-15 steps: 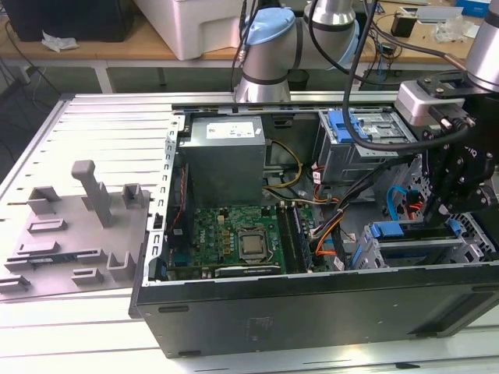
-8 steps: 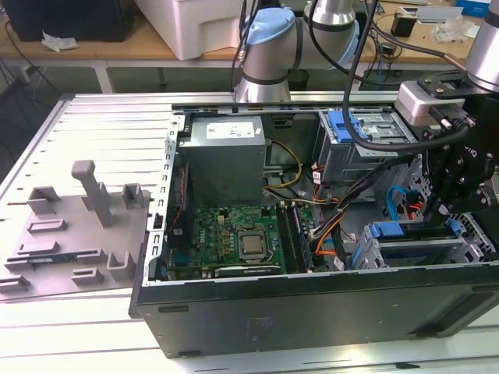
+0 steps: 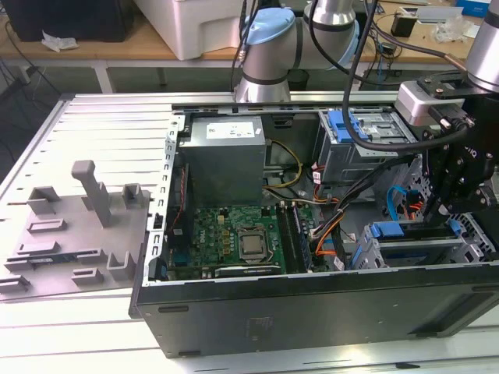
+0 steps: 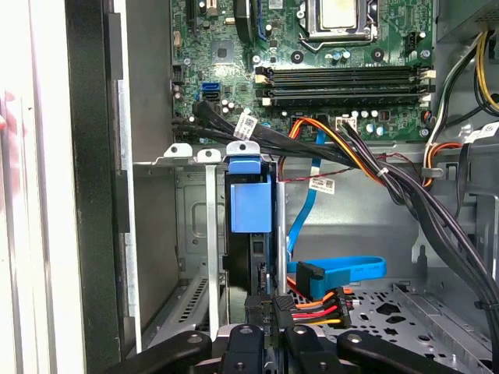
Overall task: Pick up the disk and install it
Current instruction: 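Insert the first disk wire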
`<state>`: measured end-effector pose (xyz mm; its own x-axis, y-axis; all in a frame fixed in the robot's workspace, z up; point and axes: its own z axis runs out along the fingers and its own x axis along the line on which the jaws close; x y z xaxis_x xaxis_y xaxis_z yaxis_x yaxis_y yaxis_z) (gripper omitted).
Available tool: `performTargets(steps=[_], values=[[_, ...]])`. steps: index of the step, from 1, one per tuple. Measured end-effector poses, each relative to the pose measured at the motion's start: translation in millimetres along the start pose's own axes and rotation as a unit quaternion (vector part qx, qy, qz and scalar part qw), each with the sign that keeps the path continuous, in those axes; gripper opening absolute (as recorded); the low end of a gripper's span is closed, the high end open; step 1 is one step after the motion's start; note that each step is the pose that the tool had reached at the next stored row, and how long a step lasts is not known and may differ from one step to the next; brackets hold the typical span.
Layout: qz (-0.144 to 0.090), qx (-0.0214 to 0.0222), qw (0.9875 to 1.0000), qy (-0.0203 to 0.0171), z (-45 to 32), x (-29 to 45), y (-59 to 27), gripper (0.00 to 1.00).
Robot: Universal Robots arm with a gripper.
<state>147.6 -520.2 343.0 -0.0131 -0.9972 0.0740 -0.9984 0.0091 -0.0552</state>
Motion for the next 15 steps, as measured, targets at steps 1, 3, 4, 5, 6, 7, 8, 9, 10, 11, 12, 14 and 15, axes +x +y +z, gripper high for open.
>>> performTargets(steps=[1, 3, 4, 5, 6, 7, 8, 9, 10, 11, 12, 14, 15], values=[[0.001, 0.0000, 1.0000, 0.0001, 0.0, 0.0, 0.0, 0.17], [0.002, -0.0001, 1.0000, 0.0001, 0.1, 0.0, 0.0, 0.17], [0.002, -0.0001, 1.0000, 0.0001, 0.2, 0.0, 0.0, 0.17], [0.002, -0.0001, 1.0000, 0.0001, 0.4, 0.0, 0.0, 0.17], [0.002, -0.0001, 1.0000, 0.0001, 0.5, -0.1, 0.0, 0.17], [0.002, -0.0001, 1.0000, 0.0001, 0.6, -0.1, 0.0, 0.17], [0.002, -0.0001, 1.0000, 0.0001, 0.8, -0.1, 0.0, 0.17], [0.002, -0.0001, 1.0000, 0.0001, 0.9, -0.1, 0.0, 0.17], [0.002, -0.0002, 1.0000, 0.0001, 1.1, -0.1, 0.0, 0.17], [0.002, -0.0002, 1.0000, 0.0002, 1.1, -0.1, 0.0, 0.17], [0.002, -0.0002, 1.0000, 0.0001, 1.3, -0.1, 0.0, 0.17], [0.002, -0.0002, 1.0000, 0.0002, 1.8, -0.2, 0.0, 0.17], [0.002, -0.0002, 1.0000, 0.0002, 2.0, -0.2, 0.0, 0.17]])
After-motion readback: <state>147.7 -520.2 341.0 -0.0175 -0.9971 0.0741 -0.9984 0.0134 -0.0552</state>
